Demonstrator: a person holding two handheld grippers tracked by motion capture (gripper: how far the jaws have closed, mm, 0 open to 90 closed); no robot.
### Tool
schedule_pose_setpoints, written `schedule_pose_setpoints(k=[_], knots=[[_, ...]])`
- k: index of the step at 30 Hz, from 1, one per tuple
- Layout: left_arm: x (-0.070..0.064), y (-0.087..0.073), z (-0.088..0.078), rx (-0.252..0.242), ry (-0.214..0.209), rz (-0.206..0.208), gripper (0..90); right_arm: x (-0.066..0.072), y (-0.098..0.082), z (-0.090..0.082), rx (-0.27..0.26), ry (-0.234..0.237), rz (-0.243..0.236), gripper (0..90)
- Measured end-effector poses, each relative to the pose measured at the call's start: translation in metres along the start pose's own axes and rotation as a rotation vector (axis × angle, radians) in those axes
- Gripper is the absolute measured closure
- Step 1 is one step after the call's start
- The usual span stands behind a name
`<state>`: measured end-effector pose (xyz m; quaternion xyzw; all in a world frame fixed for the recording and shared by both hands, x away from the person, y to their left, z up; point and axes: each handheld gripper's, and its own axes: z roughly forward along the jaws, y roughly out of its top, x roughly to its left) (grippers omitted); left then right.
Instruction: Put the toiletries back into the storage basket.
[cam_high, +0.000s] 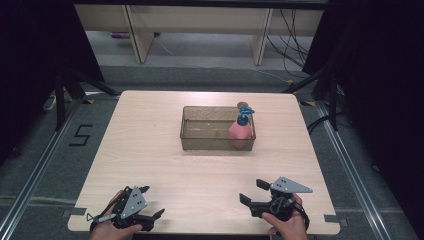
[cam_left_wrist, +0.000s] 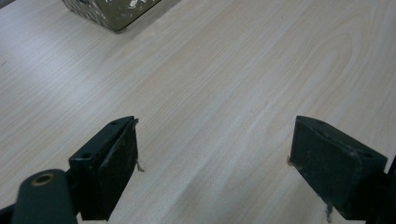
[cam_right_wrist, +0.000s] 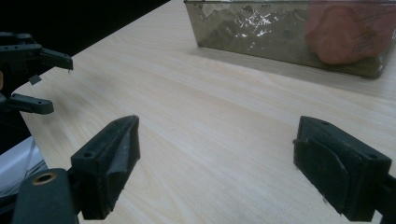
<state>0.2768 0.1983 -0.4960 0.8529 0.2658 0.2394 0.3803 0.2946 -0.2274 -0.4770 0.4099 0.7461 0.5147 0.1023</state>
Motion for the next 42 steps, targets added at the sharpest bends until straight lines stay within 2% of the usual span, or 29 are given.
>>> schedule_pose_setpoints(k=[1,2,6,8,9,10,12,14,16,17,19,20,22,23,25,30,34,35,36,37,39,40,41,42], knots=[[0.000,0.000,0.000,0.000,0.000,-0.001,14.8,0.000,0.000,0.000,0.000,0.000,0.000,15.6],[0.000,0.000,0.000,-0.002,0.000,0.005,14.8,-0.001,0.000,0.000,-0.008,-0.009,-0.020,15.6],[0.000,0.000,0.000,0.004,-0.005,0.002,14.8,0.001,-0.003,-0.002,-0.021,-0.010,-0.016,15.6],[0.000,0.000,0.000,-0.001,-0.004,-0.003,14.8,0.000,-0.004,-0.003,-0.005,-0.014,-0.020,15.6],[0.000,0.000,0.000,-0.001,0.000,0.006,14.9,0.000,-0.004,-0.004,0.003,-0.027,-0.025,15.6],[0.000,0.000,0.000,0.004,-0.006,0.001,14.8,0.002,-0.005,-0.006,0.006,-0.018,-0.008,15.6],[0.001,0.000,-0.001,0.005,-0.016,0.005,14.8,0.002,-0.006,-0.006,-0.007,-0.008,-0.008,15.6],[0.000,0.000,0.000,0.000,-0.006,0.007,14.8,0.001,-0.007,-0.008,0.001,-0.014,-0.024,15.6],[0.001,0.000,-0.001,0.006,-0.015,0.007,14.8,0.003,-0.008,-0.007,-0.002,-0.004,-0.001,15.6],[0.001,0.000,-0.001,0.005,-0.015,0.006,14.8,0.003,-0.009,-0.008,0.002,-0.003,-0.012,15.6],[0.001,0.000,-0.001,0.006,-0.014,0.007,14.8,0.004,-0.010,-0.008,0.006,-0.005,-0.002,15.6],[0.001,0.000,-0.001,0.006,-0.014,0.007,14.8,0.003,-0.011,-0.008,0.004,-0.021,-0.030,15.6],[0.001,0.000,0.000,0.004,-0.012,0.008,14.8,0.005,-0.011,-0.009,0.015,-0.012,-0.028,15.5],[0.001,0.000,-0.001,0.006,-0.015,0.006,14.9,0.006,-0.012,-0.009,0.008,-0.025,-0.045,15.6],[0.001,0.000,0.000,0.006,-0.014,0.006,14.8,0.008,-0.013,-0.010,0.026,-0.011,-0.034,15.5],[0.001,0.000,0.000,0.006,-0.015,0.006,14.8,0.008,-0.015,-0.009,0.026,-0.007,-0.037,15.5],[0.001,0.000,0.000,0.008,-0.014,0.007,14.8,0.009,-0.016,-0.011,0.023,-0.012,-0.056,15.5],[0.001,0.000,0.000,0.004,-0.011,0.006,14.8,0.014,-0.017,-0.013,0.058,0.004,0.002,15.6],[0.000,0.000,0.000,0.003,-0.010,0.005,14.8,0.011,-0.017,-0.013,0.042,-0.001,-0.046,15.5],[0.001,0.000,0.000,0.008,-0.014,0.006,14.8,0.010,-0.018,-0.011,0.022,-0.001,-0.062,15.5],[0.001,0.000,0.000,0.007,-0.013,0.006,14.8,0.011,-0.019,-0.011,0.026,0.011,-0.054,15.5],[0.001,0.000,-0.001,0.006,-0.014,0.006,14.9,0.011,-0.018,-0.011,0.024,-0.004,-0.073,15.5],[0.001,0.000,-0.001,0.006,-0.013,0.006,14.8,0.012,-0.018,-0.013,0.047,0.008,-0.053,15.5],[0.001,0.000,-0.001,0.005,-0.012,0.005,14.8,0.012,-0.018,-0.013,0.046,0.011,-0.056,15.5]])
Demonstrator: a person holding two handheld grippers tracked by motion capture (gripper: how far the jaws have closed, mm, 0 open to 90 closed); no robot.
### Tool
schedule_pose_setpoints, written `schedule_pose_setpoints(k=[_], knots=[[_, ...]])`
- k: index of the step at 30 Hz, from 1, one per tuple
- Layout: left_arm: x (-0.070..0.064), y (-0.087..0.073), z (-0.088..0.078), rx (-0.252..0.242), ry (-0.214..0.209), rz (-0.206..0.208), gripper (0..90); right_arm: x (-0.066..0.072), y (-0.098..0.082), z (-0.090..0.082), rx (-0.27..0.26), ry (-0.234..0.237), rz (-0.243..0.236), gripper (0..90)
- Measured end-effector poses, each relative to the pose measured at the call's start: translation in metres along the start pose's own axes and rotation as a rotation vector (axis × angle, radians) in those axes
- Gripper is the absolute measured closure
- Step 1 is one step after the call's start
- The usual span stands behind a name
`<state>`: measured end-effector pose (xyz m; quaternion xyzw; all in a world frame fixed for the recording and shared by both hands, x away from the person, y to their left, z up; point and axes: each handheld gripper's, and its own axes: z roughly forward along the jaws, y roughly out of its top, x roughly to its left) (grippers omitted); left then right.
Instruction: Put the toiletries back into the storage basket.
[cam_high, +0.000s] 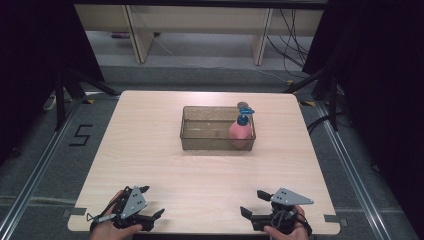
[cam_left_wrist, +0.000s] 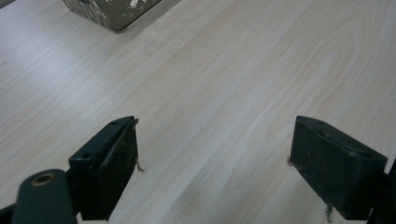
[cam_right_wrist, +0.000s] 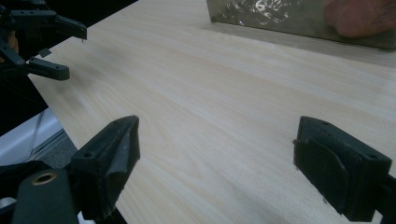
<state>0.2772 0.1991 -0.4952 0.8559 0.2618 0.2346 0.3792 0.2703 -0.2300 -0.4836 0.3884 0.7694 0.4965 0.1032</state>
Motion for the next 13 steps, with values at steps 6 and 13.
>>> schedule_pose_setpoints(k=[6,13], knots=[[-0.0003,-0.0001,0.0003,-0.010,0.005,-0.001,14.8,0.0001,0.0000,0.0000,0.001,0.001,0.002,15.5],[-0.0005,-0.0001,0.0004,-0.011,0.008,0.000,14.8,-0.0012,-0.0003,0.0015,-0.017,-0.015,-0.016,15.5]])
